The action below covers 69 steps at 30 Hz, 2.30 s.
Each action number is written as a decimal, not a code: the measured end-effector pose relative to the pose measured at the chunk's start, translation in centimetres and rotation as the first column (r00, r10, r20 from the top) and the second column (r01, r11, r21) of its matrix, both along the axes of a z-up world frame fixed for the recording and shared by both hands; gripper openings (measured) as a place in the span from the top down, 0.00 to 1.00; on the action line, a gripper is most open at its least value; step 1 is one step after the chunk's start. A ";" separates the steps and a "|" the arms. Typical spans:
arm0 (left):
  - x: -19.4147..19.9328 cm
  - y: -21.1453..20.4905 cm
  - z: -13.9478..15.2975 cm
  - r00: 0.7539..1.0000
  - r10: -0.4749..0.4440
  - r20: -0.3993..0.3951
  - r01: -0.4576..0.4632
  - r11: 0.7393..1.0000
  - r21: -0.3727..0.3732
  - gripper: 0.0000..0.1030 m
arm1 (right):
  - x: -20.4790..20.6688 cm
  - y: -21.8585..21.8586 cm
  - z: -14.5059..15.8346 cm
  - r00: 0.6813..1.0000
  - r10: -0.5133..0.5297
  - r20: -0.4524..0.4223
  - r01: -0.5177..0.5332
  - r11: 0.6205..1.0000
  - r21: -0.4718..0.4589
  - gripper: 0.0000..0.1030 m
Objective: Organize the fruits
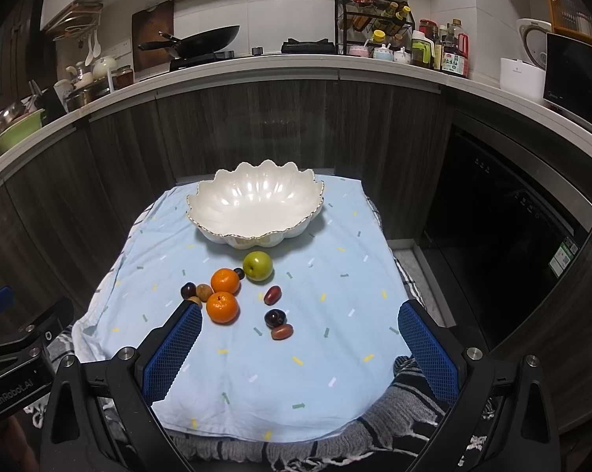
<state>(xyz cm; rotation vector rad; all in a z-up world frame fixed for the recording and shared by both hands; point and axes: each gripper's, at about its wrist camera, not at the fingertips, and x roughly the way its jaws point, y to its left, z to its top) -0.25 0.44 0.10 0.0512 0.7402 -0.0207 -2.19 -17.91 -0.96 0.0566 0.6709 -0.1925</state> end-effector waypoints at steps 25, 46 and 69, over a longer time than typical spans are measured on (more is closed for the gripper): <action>0.0 0.1 0.0 1.000 -0.002 0.000 0.002 1.000 0.002 0.00 | 0.0 0.0 -0.1 1.000 -0.002 0.003 0.002 1.000 -0.001 0.02; 1.3 -0.5 -0.6 1.000 -0.023 -0.016 0.024 0.999 0.022 0.00 | 1.1 -0.1 -0.6 1.000 -0.007 -0.018 0.007 1.000 -0.008 0.01; 5.6 -1.6 -3.2 0.995 -0.058 -0.086 0.062 0.997 0.039 0.01 | 5.1 -0.4 -3.5 0.994 0.004 -0.106 -0.005 1.000 -0.010 0.01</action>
